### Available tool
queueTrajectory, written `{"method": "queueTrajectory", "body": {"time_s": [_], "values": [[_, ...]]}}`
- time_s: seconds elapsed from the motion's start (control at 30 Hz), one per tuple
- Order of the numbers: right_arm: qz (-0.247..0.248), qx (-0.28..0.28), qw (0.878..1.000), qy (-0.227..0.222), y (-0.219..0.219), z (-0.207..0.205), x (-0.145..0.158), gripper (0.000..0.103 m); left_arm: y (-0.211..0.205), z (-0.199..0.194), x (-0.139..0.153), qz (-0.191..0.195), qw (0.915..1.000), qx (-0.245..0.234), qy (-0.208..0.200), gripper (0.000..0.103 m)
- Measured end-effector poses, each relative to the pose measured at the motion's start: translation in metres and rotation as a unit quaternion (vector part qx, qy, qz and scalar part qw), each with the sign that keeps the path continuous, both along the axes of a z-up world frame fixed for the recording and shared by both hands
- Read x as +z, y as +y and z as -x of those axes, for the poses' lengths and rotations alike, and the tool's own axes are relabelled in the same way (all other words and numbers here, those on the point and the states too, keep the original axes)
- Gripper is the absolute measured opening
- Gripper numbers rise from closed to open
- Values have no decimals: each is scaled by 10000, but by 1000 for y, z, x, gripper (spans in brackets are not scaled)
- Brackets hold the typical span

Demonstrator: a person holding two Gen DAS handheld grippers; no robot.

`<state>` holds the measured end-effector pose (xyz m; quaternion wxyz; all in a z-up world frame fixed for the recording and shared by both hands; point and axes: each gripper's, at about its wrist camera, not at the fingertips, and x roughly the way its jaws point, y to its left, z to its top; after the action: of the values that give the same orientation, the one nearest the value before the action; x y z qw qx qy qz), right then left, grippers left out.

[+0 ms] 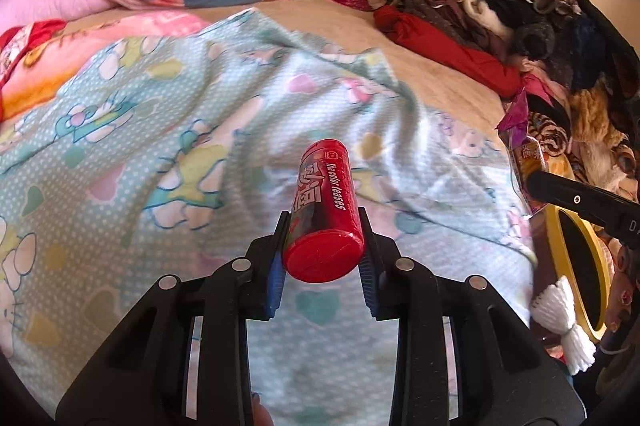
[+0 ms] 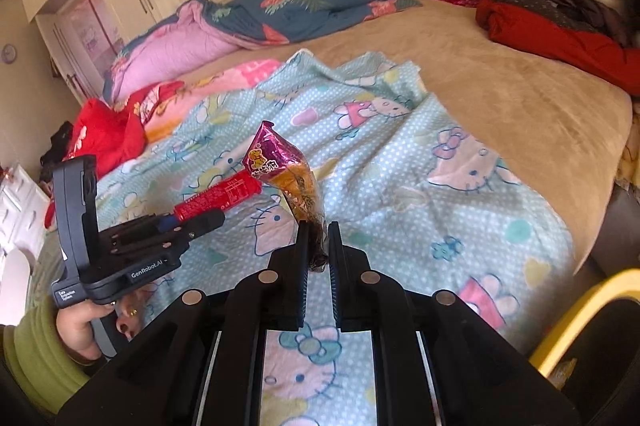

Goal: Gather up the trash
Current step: 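Carry the red tube and pink wrapper over the yellow bin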

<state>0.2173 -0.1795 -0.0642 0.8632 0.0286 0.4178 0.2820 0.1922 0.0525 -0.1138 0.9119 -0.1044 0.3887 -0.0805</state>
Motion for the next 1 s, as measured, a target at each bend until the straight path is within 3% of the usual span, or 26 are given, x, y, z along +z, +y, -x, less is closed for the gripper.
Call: {"method": "queueTrajectory", "body": {"time_s": [0.5,1.0], "values": [[-385,-862,9955,-6,-95,42,12,10,-81,17,48,10,9965,-678,-497,24],[-616,-1981,9782,56,-194,83,17,10,-169,41,71,-31,9856,-1532,-721,24]]}}
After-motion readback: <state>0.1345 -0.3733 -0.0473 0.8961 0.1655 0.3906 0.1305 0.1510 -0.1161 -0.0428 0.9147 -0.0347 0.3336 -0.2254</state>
